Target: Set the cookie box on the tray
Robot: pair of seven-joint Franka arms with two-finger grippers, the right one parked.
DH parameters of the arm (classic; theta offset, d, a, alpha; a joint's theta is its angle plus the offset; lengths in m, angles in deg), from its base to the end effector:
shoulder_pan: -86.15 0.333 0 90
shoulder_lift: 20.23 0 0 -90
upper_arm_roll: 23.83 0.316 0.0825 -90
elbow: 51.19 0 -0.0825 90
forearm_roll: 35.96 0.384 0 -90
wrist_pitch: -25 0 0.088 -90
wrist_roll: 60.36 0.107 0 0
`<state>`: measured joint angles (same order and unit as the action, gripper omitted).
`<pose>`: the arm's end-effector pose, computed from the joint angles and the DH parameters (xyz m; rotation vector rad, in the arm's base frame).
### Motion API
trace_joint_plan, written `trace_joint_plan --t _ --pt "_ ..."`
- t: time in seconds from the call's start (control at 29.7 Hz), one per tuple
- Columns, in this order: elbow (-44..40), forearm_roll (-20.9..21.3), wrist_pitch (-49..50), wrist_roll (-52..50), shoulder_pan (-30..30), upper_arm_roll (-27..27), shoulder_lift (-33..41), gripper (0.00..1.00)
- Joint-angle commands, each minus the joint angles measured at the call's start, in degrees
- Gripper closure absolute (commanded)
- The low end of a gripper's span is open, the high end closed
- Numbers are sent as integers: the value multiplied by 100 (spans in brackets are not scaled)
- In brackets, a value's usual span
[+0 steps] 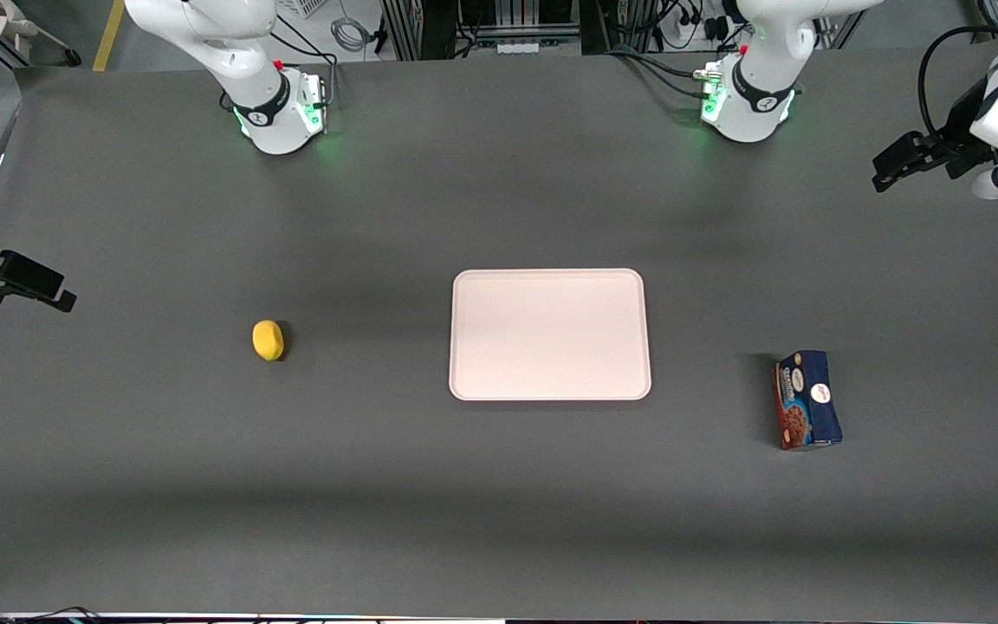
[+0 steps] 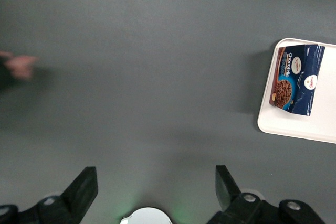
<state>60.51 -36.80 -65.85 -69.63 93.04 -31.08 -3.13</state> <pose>0.4567 -0.0117 0.5969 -3.1017 -0.2534 0.1022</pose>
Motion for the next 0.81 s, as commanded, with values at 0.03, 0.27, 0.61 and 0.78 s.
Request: trace_joint_plan --t 0.03,0.27,0.61,0.78 --pt "-122 5 50 22 -38 31 -31 0" --pt "-131 -4 50 66 -38 31 -13 0" --pt "-1184 5 339 66 -47 31 -548 0" --pt "-2203 22 621 83 -47 13 -1198 0"
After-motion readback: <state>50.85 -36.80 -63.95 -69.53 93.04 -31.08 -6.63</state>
